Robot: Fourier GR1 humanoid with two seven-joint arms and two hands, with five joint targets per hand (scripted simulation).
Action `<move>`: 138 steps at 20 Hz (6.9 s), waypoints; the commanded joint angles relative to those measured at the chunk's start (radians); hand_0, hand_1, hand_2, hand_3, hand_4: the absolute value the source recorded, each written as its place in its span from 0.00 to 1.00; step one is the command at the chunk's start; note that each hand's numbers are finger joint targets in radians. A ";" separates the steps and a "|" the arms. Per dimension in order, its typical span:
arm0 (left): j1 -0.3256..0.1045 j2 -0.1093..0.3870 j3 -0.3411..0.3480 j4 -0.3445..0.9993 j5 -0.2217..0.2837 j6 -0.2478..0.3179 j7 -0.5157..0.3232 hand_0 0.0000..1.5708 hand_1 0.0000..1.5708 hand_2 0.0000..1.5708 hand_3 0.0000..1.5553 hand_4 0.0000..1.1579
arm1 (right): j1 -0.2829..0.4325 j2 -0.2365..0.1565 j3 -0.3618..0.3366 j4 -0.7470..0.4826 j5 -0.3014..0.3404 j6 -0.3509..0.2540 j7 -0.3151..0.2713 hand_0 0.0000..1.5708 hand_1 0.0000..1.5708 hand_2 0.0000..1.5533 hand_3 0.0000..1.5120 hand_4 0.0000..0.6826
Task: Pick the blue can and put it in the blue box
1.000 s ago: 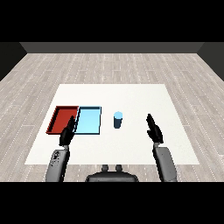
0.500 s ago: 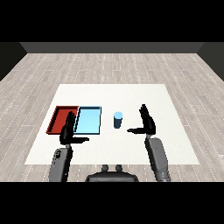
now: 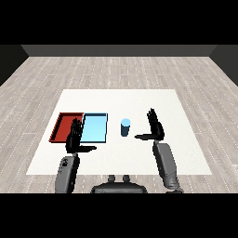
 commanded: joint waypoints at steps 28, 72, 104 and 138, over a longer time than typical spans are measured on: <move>0.102 -0.028 -0.026 -0.077 0.021 -0.015 -0.036 0.00 0.00 0.00 0.00 0.00 | -0.146 0.027 0.086 0.351 -0.159 -0.121 -0.051 0.00 0.00 0.00 0.00 0.00; 0.045 -0.020 0.015 -0.018 0.012 0.004 -0.058 0.00 0.00 0.00 0.00 0.00 | -0.416 0.027 0.334 0.864 -0.489 -0.112 -0.307 0.00 0.00 0.00 0.00 0.00; -0.001 -0.029 -0.074 0.017 -0.027 0.011 0.015 0.00 0.00 0.00 0.00 0.00 | -0.599 -0.002 0.457 0.917 -0.524 -0.294 -0.299 0.94 0.94 0.94 0.94 0.95; -0.252 -0.030 -0.353 0.322 0.075 0.239 0.099 0.00 0.00 0.00 0.00 0.00 | -0.220 0.010 0.420 0.146 -0.116 -0.335 -0.047 0.90 0.90 0.93 0.93 0.97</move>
